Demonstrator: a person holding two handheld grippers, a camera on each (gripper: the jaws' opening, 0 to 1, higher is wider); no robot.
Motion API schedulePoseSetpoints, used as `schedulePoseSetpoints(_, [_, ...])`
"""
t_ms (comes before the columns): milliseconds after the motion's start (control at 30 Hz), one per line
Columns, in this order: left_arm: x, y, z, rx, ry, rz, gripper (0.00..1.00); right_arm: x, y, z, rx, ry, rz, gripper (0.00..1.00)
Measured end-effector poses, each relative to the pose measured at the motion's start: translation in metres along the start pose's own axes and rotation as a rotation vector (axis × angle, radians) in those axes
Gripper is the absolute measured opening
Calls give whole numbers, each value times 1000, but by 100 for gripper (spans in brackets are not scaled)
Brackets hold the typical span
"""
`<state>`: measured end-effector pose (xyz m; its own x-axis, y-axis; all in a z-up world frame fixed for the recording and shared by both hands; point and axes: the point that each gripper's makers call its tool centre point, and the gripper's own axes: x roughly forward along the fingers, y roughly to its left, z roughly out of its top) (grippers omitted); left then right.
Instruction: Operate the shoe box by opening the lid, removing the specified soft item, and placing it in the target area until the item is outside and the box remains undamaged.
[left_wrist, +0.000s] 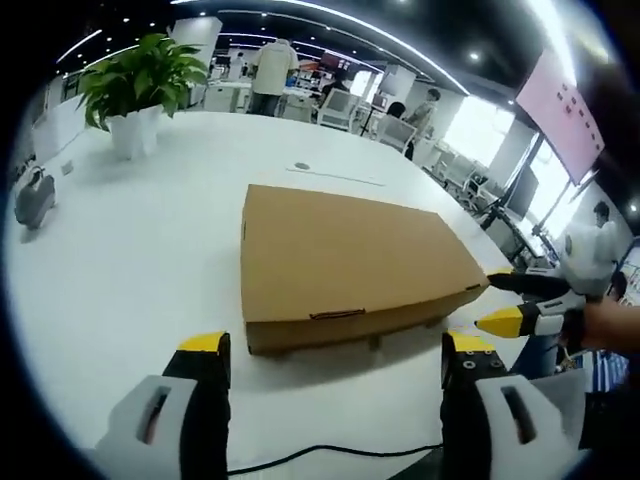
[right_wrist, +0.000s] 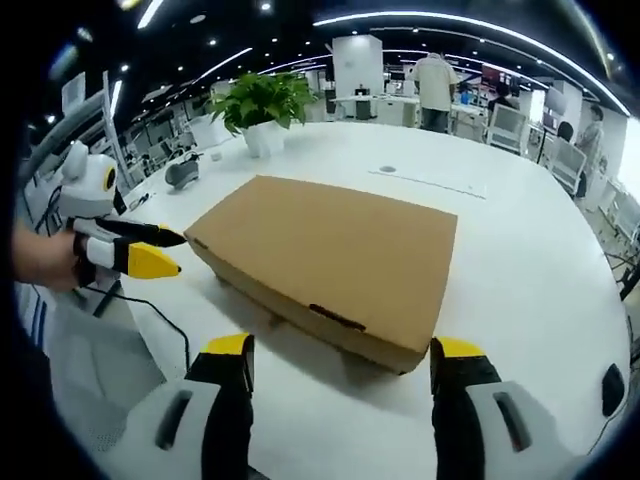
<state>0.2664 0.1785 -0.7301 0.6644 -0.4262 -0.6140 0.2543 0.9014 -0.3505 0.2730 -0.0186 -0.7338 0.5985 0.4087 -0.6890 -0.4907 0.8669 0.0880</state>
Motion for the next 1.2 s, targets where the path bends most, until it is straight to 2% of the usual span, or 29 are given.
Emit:
schedulePoseSetpoints(67, [-1,-5,0,-21,-9,-31,89,-3,5,-6,41,29,23,76])
schedulePoseSetpoints(133, [-2,-12,-1,-68,-15,-79,89,-5,6,-2,94,-5,28,75])
schedulePoseSetpoints(200, [-1,-20,-6,-101,7,-133,89,-7,7,-1,143,-13,39,75])
schedulePoseSetpoints(267, [0,-18,-9,-108,20,-122,90,-11,8,-2,184,-3,44,76])
schedulePoseSetpoints(500, [-10,-22,-8,-142,-3,-142,89,-19,7,0,200,-22,39,77])
schedulePoseSetpoints(667, [-13,-24,-15,-321,16,-174,97,-21,10,2,322,-55,68,79])
schedulePoseSetpoints(733, [-14,-30,-14,-416,10,-219,93,-21,14,2,385,-60,102,76])
schedulePoseSetpoints(767, [-15,-28,-13,-440,-2,-216,92,-21,14,1,406,-57,105,74])
schedulePoseSetpoints(867, [-14,-24,-15,-490,-9,-205,91,-20,13,-2,396,-49,99,72])
schedulePoseSetpoints(933, [-16,-26,-15,-578,-15,-223,86,-21,16,-4,407,-38,109,70])
schedulePoseSetpoints(1000, [-17,-27,-12,-657,-35,-253,79,-20,17,-3,456,-49,129,67])
schedulePoseSetpoints(1067, [-16,-23,-15,-664,-31,-245,76,-20,16,-4,514,-52,140,65])
schedulePoseSetpoints(1200, [-16,-24,-15,-708,-36,-246,74,-20,16,-4,566,-58,162,59])
